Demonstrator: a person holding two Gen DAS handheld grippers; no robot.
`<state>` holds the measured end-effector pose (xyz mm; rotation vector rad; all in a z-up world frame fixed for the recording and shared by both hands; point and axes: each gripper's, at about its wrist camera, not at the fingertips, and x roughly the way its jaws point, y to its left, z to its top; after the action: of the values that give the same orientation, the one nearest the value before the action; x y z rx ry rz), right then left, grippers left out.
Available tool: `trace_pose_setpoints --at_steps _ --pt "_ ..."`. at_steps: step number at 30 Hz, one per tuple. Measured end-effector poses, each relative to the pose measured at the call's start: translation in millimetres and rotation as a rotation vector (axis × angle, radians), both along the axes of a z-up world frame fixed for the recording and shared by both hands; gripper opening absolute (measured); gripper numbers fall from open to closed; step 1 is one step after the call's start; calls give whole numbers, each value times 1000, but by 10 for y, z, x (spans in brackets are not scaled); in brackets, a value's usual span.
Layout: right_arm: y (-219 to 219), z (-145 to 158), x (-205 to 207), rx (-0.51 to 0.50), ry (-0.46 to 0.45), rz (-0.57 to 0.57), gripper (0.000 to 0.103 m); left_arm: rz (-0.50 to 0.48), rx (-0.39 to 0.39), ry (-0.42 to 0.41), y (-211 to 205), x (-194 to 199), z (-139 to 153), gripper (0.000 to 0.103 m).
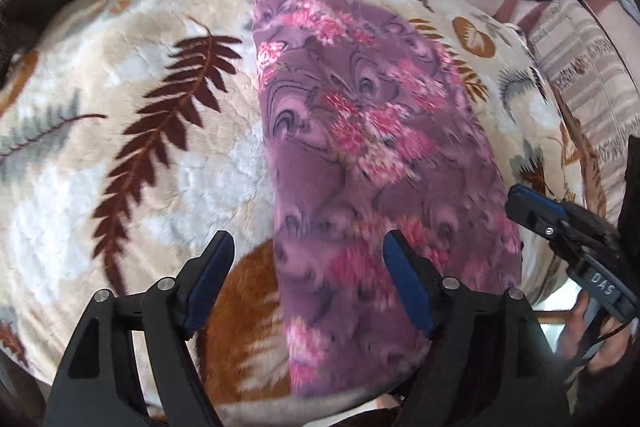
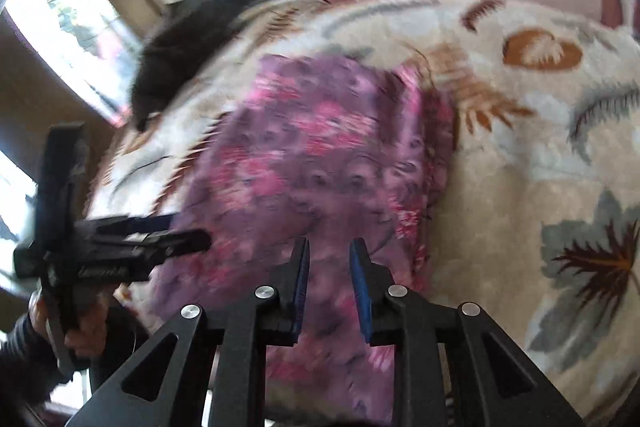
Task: Fold small clothes
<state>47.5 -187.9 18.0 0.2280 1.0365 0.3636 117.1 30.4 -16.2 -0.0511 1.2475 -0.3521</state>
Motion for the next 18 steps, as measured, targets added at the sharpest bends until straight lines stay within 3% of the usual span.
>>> trace_pose_setpoints --at_steps 3,5,8,12,15,18 --pt "27 -137 -151 -10 35 19 33 -41 36 12 -48 -193 -126 77" --pt "70 -401 -156 -84 127 11 30 -59 84 55 -124 -209 -327 78" --pt "77 -329 -260 -86 88 -6 32 -66 125 34 -206 -232 -270 78" --pt "-7 -160 -397 -36 33 -15 33 -73 112 6 -255 -237 -124 78" --pt "-49 -412 -348 -67 121 -47 30 -28 111 53 -205 -184 -227 78" --pt "-103 -421 -317 -30 124 -71 29 15 56 103 -60 -186 -231 78"
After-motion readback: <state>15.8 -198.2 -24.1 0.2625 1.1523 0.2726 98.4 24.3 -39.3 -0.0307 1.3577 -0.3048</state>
